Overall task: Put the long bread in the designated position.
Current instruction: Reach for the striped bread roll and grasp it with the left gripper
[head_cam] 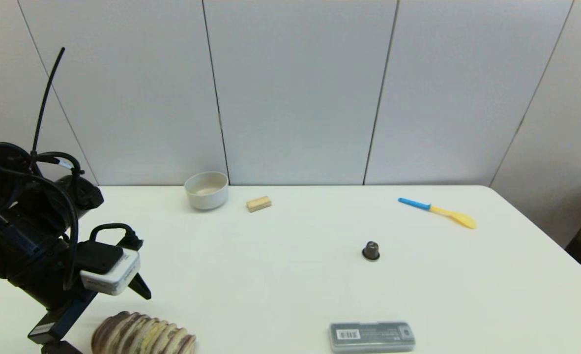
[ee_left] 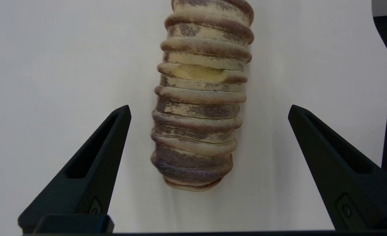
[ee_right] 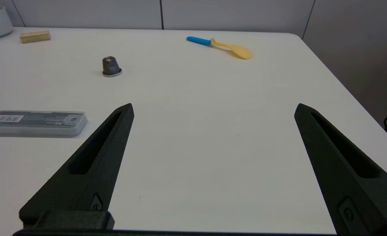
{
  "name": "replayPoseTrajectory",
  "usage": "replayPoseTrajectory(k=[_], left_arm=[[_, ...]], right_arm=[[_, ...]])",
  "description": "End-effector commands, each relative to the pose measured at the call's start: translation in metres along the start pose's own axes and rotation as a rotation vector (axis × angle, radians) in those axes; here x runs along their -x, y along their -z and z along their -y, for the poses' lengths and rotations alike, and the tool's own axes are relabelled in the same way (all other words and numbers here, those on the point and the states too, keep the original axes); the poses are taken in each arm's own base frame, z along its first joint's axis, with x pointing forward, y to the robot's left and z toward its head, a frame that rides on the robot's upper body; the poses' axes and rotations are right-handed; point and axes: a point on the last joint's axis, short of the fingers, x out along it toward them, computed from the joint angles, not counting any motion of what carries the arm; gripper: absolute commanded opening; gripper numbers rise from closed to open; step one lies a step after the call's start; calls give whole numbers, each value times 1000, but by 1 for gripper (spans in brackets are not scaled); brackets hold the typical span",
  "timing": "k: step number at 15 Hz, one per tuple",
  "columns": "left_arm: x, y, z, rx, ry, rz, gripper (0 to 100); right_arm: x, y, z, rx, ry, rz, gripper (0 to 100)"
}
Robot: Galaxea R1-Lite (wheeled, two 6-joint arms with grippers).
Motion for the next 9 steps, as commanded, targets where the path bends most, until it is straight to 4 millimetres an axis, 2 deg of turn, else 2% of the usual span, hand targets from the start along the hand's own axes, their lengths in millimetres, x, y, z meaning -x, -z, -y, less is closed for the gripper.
replayPoseTrajectory(k=[1, 9], left_arm=[[-16, 8, -6, -1, 26, -4, 100], [-45, 14, -13, 21, 3, -7, 100]], right_arm=[[0, 0, 0, 0, -1, -1, 100], [0, 0, 0, 0, -1, -1, 100]])
